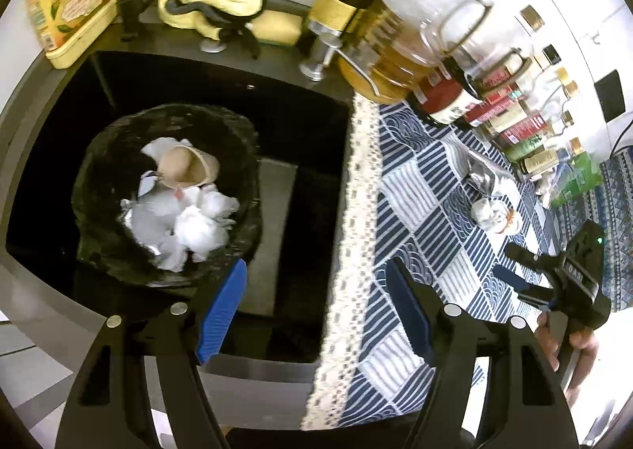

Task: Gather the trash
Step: 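Move both grippers back from the bin toward the tablecloth, then grasp the white glove with orange cuff using the right gripper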

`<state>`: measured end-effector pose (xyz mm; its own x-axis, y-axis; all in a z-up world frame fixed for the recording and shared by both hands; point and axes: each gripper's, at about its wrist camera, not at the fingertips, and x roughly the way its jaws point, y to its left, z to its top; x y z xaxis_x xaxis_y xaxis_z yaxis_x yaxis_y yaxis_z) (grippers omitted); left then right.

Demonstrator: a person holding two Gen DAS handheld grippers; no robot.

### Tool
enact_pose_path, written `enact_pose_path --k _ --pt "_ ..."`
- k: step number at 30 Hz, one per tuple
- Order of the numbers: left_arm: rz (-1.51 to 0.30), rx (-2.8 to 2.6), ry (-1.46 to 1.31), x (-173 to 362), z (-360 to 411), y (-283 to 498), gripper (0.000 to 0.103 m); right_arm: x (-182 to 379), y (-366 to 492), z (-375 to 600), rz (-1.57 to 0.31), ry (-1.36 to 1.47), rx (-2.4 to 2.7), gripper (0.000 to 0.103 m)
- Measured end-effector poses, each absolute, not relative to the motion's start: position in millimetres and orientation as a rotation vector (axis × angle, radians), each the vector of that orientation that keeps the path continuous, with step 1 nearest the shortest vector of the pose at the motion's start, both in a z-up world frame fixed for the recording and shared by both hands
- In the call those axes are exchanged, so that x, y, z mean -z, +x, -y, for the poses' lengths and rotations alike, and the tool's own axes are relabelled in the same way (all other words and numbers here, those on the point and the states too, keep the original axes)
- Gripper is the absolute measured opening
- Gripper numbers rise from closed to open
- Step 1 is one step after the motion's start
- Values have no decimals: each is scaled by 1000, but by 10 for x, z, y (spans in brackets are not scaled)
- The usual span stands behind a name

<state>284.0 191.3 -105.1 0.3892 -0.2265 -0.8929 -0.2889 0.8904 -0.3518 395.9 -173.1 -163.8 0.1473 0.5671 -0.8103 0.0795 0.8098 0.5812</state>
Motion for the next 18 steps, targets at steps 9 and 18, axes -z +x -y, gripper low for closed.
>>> enact_pose_path --k 9,18 --pt "-1212 -69 -494 1067 -1603 2896 77 1824 4345 2332 -1406 730 -290 78" --pt "-1277 -165 -523 1228 -1570 2642 77 2092 4696 2428 -1453 820 -272 61"
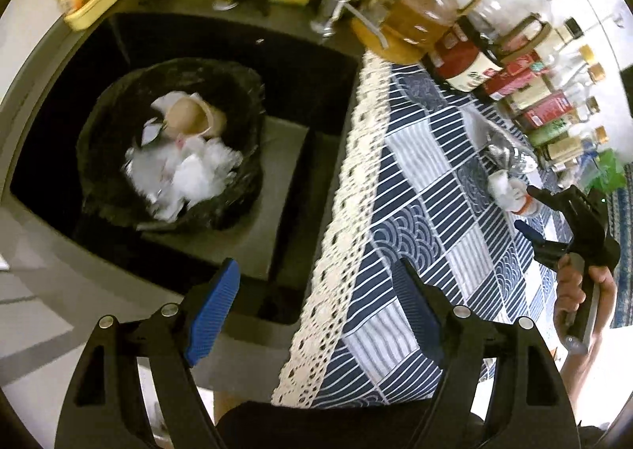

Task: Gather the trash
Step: 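Grasp the white glove with orange cuff using the right gripper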

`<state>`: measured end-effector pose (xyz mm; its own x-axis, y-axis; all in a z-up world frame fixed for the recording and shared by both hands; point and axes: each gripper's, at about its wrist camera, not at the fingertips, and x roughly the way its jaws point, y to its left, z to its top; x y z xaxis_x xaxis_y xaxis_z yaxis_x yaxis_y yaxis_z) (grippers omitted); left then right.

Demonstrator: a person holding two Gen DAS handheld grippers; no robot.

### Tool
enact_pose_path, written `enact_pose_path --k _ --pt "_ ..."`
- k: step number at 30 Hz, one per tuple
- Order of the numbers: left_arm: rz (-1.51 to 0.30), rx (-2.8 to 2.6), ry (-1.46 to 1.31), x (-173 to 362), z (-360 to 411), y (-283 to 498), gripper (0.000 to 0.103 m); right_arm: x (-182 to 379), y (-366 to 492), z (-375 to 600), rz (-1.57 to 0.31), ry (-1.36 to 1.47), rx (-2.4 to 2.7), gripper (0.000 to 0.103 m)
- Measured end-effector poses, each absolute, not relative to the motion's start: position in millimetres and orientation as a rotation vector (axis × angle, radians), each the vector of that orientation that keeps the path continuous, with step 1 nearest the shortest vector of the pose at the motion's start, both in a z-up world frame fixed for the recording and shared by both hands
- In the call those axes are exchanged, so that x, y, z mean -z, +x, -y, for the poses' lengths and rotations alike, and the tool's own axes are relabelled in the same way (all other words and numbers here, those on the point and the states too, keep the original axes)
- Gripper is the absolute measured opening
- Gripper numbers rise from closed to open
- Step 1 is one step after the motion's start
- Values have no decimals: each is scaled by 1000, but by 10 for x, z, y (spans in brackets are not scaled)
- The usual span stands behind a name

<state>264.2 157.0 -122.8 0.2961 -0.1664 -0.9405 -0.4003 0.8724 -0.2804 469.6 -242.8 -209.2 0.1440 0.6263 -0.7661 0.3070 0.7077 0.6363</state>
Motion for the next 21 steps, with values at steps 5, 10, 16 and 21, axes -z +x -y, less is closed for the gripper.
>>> enact_pose_path --k 5,10,16,21 --pt "-1287 -200 -534 1235 -1597 2531 77 2227 4756 2441 -1471 891 -283 45" --pt "-1315 -174 -509 1265 -1472 2511 77 2289 4738 2518 -1459 938 -287 33" --pt "-1346 -108 -437 1288 -1243 2653 77 2175 4560 2643 -1426 945 -326 30" --pt "-1356 -28 -320 1274 -939 2941 77 2073 4280 2891 -1377 943 -316 30"
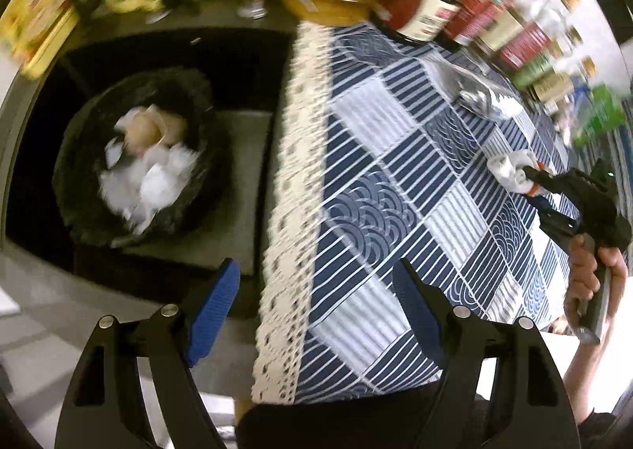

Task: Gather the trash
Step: 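Grasp the white glove with orange cuff using the right gripper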

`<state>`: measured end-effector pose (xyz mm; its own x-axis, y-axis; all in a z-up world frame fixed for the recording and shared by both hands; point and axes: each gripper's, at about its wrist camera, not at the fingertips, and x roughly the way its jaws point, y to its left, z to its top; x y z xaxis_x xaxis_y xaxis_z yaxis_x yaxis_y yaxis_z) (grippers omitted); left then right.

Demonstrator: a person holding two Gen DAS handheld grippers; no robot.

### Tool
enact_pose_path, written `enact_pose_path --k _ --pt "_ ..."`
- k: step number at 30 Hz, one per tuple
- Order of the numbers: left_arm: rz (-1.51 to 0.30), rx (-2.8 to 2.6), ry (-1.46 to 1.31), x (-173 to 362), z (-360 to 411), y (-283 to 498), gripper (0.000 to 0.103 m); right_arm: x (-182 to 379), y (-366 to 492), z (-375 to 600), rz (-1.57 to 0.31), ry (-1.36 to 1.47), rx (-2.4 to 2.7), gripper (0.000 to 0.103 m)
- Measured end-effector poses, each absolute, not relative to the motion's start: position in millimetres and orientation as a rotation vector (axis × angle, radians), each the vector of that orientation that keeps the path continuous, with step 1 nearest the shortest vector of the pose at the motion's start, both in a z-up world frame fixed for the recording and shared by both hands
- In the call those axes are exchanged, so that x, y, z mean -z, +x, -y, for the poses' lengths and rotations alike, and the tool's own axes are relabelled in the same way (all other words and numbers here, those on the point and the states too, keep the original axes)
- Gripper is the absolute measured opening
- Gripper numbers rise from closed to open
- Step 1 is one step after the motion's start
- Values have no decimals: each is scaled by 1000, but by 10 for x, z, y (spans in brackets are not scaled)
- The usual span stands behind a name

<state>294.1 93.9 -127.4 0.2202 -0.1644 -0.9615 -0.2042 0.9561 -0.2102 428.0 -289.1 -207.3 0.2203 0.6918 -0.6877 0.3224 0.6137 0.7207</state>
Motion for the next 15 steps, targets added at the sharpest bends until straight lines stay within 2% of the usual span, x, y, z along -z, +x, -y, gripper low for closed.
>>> enact_pose_path --k 7,15 --pt "-1371 115 -174 1274 -449 3388 77 1902 3815 3203 -1346 893 -330 30" --pt "-1306 355 153 1122 497 3953 77 1907 3360 3249 -1365 866 -357 30"
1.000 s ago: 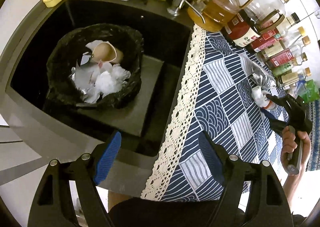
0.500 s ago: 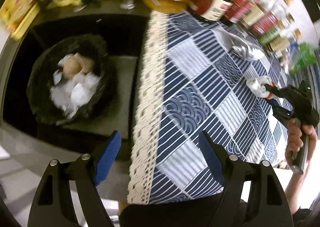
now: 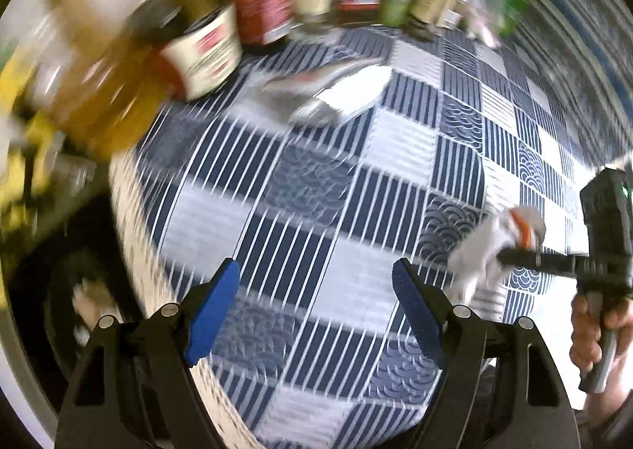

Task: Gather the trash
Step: 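Grasp the white glove with orange cuff using the right gripper, then grasp the foil-wrapped bundle with the left gripper while the right gripper holds the glove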

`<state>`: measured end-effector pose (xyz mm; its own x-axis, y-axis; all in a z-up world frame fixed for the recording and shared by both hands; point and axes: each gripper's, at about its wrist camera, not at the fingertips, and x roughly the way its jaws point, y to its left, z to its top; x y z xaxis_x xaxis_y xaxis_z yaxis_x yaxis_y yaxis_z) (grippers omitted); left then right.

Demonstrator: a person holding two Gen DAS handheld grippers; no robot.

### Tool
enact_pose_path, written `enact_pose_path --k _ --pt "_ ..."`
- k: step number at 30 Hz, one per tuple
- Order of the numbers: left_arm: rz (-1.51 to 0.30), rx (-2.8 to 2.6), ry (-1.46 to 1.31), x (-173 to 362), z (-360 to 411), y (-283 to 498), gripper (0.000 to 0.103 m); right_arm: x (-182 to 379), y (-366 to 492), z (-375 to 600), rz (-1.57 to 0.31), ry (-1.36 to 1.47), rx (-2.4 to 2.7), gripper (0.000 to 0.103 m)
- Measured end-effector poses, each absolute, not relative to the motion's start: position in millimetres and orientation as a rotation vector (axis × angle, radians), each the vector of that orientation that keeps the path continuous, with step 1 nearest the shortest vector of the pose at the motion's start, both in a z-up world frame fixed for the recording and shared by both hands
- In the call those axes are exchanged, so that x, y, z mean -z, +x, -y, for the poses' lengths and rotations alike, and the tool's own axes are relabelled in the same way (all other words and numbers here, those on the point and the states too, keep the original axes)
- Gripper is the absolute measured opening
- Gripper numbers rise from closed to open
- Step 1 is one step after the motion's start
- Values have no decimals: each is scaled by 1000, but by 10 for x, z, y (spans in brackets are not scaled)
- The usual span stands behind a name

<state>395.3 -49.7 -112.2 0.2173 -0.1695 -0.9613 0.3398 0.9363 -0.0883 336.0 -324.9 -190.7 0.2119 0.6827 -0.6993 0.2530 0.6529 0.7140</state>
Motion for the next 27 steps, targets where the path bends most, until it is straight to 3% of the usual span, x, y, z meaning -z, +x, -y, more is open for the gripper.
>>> enact_pose_path --k 15,27 --pt "-1255 523 589 1461 1445 5015 77 1726 3013 3452 -1294 791 -423 30" --pt "-1303 508 740 1823 1586 5315 76 1771 3092 3626 -1305 772 -420 30"
